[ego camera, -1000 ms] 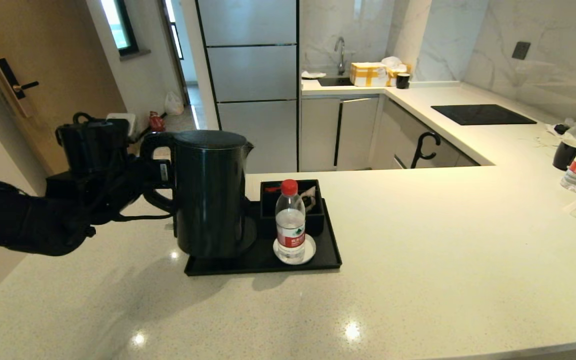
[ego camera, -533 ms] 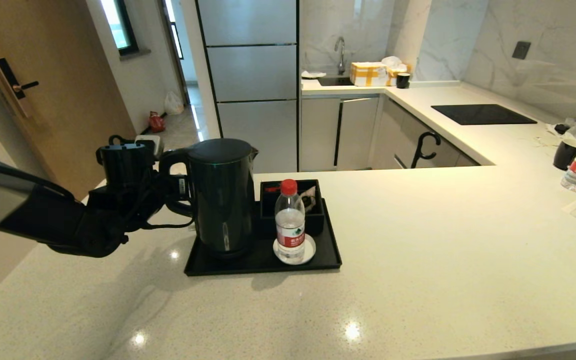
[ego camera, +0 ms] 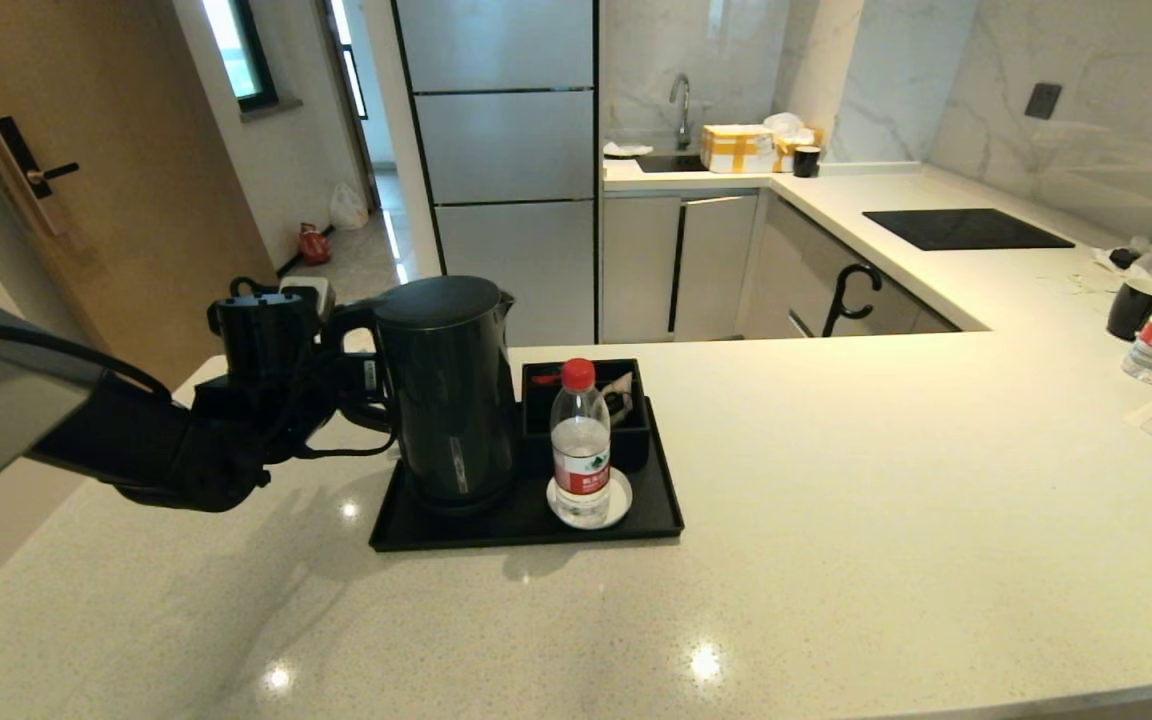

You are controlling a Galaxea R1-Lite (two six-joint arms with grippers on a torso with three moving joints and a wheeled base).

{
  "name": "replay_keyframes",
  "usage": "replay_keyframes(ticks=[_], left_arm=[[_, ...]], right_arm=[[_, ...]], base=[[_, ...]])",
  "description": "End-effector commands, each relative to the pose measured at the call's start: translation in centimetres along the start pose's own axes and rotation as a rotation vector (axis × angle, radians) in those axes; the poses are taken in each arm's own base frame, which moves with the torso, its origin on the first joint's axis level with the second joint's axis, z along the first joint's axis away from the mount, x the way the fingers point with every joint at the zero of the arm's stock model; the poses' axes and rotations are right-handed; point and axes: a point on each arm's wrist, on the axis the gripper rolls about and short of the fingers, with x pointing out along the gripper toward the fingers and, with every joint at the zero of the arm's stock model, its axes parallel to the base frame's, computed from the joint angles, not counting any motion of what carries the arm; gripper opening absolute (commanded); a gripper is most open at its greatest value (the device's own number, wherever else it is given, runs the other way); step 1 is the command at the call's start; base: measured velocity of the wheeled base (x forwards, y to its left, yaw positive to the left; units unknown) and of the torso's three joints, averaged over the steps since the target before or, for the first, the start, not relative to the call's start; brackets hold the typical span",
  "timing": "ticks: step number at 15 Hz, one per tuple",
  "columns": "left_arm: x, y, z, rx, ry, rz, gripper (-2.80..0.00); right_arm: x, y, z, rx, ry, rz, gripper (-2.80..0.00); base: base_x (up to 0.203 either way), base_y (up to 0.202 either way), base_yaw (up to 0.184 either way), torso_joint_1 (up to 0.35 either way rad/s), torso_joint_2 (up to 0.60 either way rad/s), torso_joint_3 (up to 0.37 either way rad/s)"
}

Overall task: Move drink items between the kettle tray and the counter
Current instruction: Return the kettle to its original position

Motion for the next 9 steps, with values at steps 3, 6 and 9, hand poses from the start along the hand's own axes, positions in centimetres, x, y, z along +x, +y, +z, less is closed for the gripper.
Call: replay_keyframes(ticks=[3,6,9], left_arm=[[-1.8,0.4,0.4,0.007,-0.003,0.004,-2.80],[-1.9,0.5,0.4,0.010,-0.002,0.006,-2.80],[-2.6,0.7,0.6,0.008,-0.003,0.007,-2.80]], right_arm=[[0.0,0.0,0.0,0.000,0.002,0.000,-2.80],[0.0,0.0,0.0,0.000,0.001,0.000,-2.80],[0.0,0.0,0.0,0.000,0.000,0.000,-2.80]], base=[[0.000,0.000,0.000,0.000,0.00,0.000],[0.000,0.000,0.000,0.000,0.00,0.000],[0.000,0.000,0.000,0.000,0.00,0.000]])
